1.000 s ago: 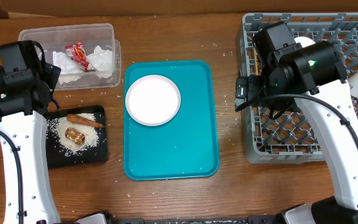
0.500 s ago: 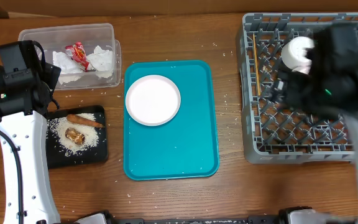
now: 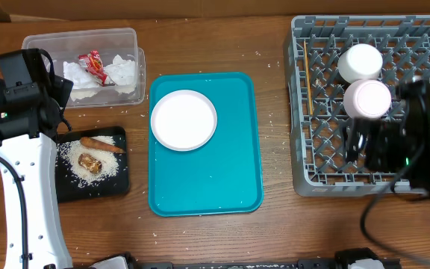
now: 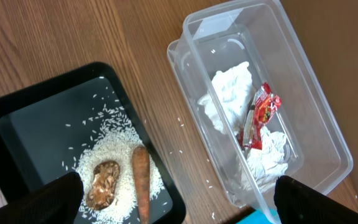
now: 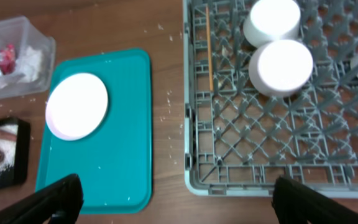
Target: Sort waste into correct bins and load items into the dishwasher
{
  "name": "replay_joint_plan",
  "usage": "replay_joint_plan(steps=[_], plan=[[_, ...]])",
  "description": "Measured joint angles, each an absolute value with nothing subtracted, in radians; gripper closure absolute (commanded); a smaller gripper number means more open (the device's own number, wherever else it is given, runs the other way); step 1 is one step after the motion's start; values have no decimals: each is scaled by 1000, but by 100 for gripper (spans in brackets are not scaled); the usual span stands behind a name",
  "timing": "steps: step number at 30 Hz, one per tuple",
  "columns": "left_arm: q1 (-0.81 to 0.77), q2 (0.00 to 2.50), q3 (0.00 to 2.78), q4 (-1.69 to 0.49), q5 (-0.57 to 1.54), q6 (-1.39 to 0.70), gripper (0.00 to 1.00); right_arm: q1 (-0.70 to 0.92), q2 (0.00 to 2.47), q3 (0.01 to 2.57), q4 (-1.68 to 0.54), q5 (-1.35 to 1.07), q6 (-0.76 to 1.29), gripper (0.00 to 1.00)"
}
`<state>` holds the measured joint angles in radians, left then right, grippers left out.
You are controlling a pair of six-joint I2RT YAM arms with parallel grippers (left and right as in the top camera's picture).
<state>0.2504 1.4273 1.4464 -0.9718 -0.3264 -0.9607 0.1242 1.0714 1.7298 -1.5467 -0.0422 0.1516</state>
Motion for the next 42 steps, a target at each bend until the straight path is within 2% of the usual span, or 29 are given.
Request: replay_joint_plan(steps=[9, 21, 24, 31, 36, 42], plan=[[250, 1427, 1446, -973, -326, -961, 0, 124, 655, 1203, -1121, -44, 136, 0], [250, 1427, 1446, -973, -326, -961, 0, 91, 238, 491, -511, -52, 130, 0], [250, 1428, 1446, -973, -326, -961, 0, 76, 155, 368, -415, -69, 131, 0], [250, 1428, 1446, -972, -326, -961, 0, 72, 22, 167, -230, -78, 131, 0], [250, 1428, 1446, -972, -326, -961, 0, 62, 15, 70, -38, -70, 130, 0], [250, 1428, 1446, -972, -326, -961, 0, 54, 15, 19, 45, -53, 130, 0]])
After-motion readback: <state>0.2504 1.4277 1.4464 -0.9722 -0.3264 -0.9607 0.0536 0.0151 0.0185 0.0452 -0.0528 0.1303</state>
